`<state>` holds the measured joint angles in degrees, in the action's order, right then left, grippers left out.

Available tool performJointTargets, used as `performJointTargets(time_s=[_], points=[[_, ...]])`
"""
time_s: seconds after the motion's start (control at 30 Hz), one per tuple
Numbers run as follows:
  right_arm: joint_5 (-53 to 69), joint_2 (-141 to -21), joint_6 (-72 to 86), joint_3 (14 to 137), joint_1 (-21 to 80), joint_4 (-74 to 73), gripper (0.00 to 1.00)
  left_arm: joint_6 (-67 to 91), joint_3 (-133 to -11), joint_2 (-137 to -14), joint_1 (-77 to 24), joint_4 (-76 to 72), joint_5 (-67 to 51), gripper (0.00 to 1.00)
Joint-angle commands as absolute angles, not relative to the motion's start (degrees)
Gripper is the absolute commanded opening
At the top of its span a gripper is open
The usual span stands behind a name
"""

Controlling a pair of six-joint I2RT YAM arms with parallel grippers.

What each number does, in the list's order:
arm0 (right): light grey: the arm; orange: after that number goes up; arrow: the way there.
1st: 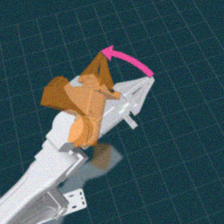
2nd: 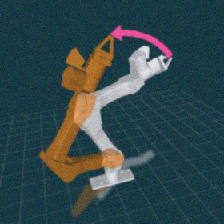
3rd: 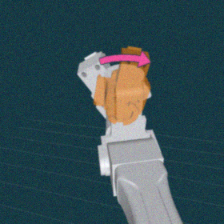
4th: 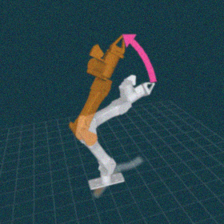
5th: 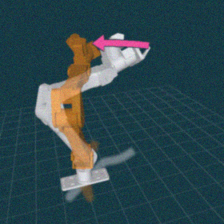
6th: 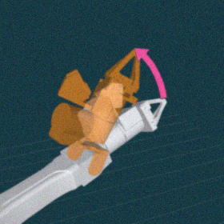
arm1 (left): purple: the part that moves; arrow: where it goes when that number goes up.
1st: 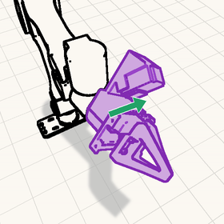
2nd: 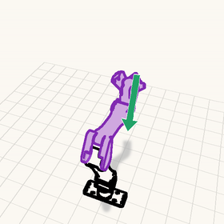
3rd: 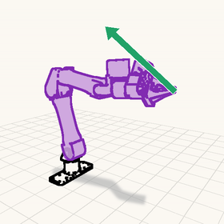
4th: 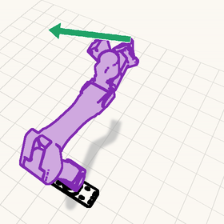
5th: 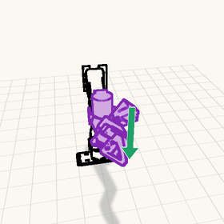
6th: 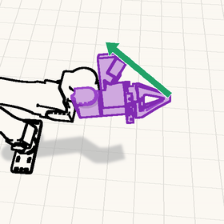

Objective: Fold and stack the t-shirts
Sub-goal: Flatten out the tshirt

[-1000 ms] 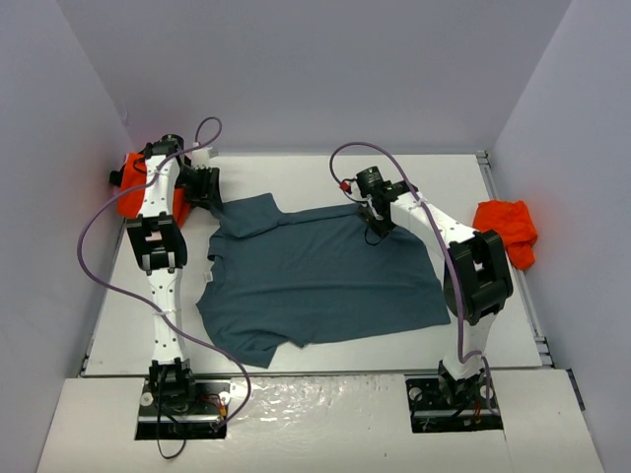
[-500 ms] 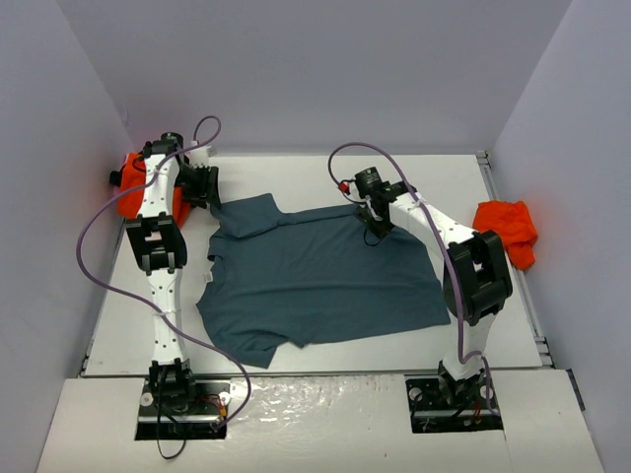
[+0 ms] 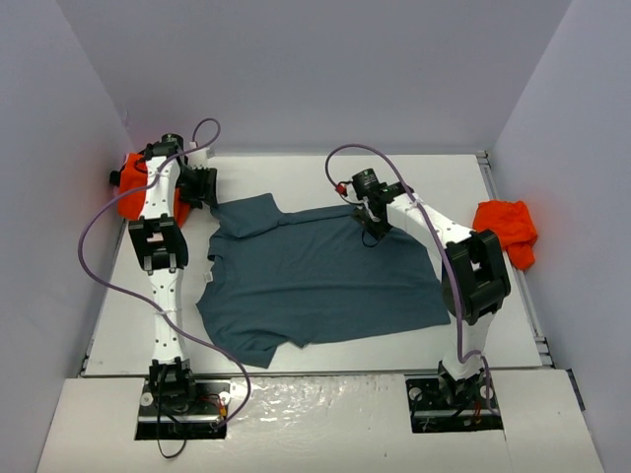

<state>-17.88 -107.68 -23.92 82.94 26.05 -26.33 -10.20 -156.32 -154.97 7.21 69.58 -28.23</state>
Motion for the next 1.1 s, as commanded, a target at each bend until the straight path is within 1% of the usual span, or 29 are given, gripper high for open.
performJointTargets(time_s=[0.0, 0.23, 0.47, 0.5, 0.57, 0.6, 0.67, 0.7, 0.73, 0.97, 1.07], points=[[-18.7, -106.6, -22.9, 84.2, 26.8, -25.8, 0.53, -9.7, -159.4, -155.1, 6.6, 69.5, -27.9, 0.51], [-18.9, -107.2, -22.8, 84.2, 27.0, -25.9, 0.53, -10.6, -160.4, -157.9, 4.7, 70.5, -30.2, 0.53], [-19.2, -107.7, -22.9, 83.5, 26.9, -25.7, 0.53, -11.3, -161.2, -159.1, 2.3, 71.4, -33.6, 0.53], [-19.2, -107.7, -22.9, 83.4, 26.8, -25.6, 0.53, -11.3, -161.2, -159.1, 2.0, 71.4, -33.8, 0.49], [-19.4, -107.9, -22.7, 83.4, 26.7, -25.5, 0.53, -11.3, -161.2, -159.3, 1.8, 71.5, -33.8, 0.36], [-19.4, -108.0, -22.7, 83.4, 26.7, -25.5, 0.53, -11.3, -161.3, -159.4, 1.8, 71.5, -33.6, 0.28], [-19.6, -108.3, -22.5, 83.6, 26.5, -25.1, 0.53, -11.3, -161.2, -159.8, 1.8, 71.5, -32.9, 0.06], [-19.9, -108.4, -22.3, 83.7, 26.3, -25.0, 0.53, -11.3, -161.2, -159.9, 1.8, 71.6, -32.5, 0.03], [-20.1, -108.5, -22.1, 83.8, 26.1, -24.9, 0.53, -11.4, -161.2, -160.0, 1.8, 71.7, -32.1, 0.00], [-25.2, -110.0, -21.6, 85.9, 24.1, -23.6, 0.53, -11.7, -161.2, -159.2, 1.9, 71.9, -31.2, 0.00], [-28.9, -111.8, -22.5, 87.9, 23.2, -23.7, 0.55, -11.8, -160.8, -158.0, 1.9, 71.6, -31.1, 0.00]])
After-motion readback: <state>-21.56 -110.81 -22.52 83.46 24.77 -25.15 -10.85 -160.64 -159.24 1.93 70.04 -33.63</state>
